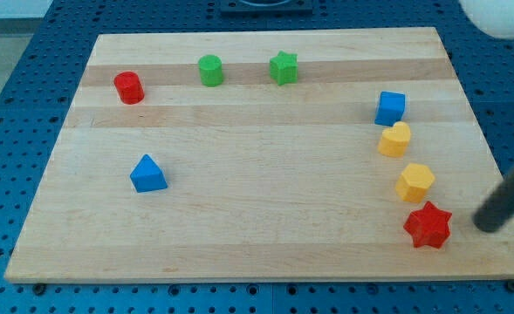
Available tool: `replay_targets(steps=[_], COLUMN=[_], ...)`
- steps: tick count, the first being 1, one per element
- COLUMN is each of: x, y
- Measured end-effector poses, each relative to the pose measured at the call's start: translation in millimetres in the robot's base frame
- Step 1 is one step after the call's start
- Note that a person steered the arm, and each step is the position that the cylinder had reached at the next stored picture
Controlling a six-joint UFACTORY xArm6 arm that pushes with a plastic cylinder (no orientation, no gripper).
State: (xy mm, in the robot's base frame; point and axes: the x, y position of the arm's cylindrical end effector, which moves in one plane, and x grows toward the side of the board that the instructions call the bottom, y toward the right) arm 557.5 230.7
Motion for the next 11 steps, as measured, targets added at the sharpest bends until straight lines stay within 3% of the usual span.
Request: replay_targets(steps=[1, 3, 4, 6, 7, 8, 10, 11], x=[-4.7, 15.9, 47.9, 23.5, 51.2, 61.1, 54.2, 19.1], y=[-106.9, 22.9, 38.7, -91.2, -57.7, -61.6, -191.6, -250.2])
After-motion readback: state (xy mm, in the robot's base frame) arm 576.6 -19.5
